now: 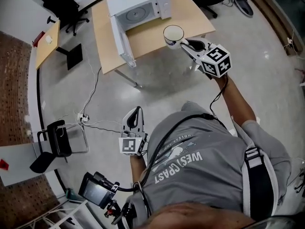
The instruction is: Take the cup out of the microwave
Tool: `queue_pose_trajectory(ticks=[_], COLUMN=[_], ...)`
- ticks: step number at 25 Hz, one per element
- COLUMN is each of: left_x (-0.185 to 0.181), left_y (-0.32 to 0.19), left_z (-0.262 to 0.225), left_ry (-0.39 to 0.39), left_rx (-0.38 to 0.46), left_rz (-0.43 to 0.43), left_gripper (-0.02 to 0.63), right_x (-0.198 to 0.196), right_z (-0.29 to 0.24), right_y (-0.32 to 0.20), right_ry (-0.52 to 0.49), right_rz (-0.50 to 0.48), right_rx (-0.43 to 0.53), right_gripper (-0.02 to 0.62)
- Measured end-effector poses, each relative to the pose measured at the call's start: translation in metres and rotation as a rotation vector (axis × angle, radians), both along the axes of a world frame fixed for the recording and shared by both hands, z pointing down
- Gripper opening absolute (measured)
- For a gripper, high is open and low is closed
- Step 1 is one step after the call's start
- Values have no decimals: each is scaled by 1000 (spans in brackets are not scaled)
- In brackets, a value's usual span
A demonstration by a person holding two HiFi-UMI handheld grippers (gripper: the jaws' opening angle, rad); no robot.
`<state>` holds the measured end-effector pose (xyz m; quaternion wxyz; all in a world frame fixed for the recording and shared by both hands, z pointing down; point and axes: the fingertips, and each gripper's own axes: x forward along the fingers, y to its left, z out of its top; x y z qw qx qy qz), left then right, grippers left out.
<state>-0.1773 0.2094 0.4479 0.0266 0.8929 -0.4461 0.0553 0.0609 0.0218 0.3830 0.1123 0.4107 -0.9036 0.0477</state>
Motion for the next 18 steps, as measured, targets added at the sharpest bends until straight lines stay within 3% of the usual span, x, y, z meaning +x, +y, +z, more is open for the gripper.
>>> queue_pose_trajectory(ticks=[10,18], left_x=[28,54], left_y=[-25,-53], left_z=[-2,4], left_ry=[16,37], left_rx=[32,-2], left_rz=[80,139], left_gripper=[43,43], right_x=[54,99], right_z=[-12,-5], right_y=[38,15], right_ry=[-18,-7], right_rz=[47,117], right_rx=[-14,-40], right_gripper=[74,74])
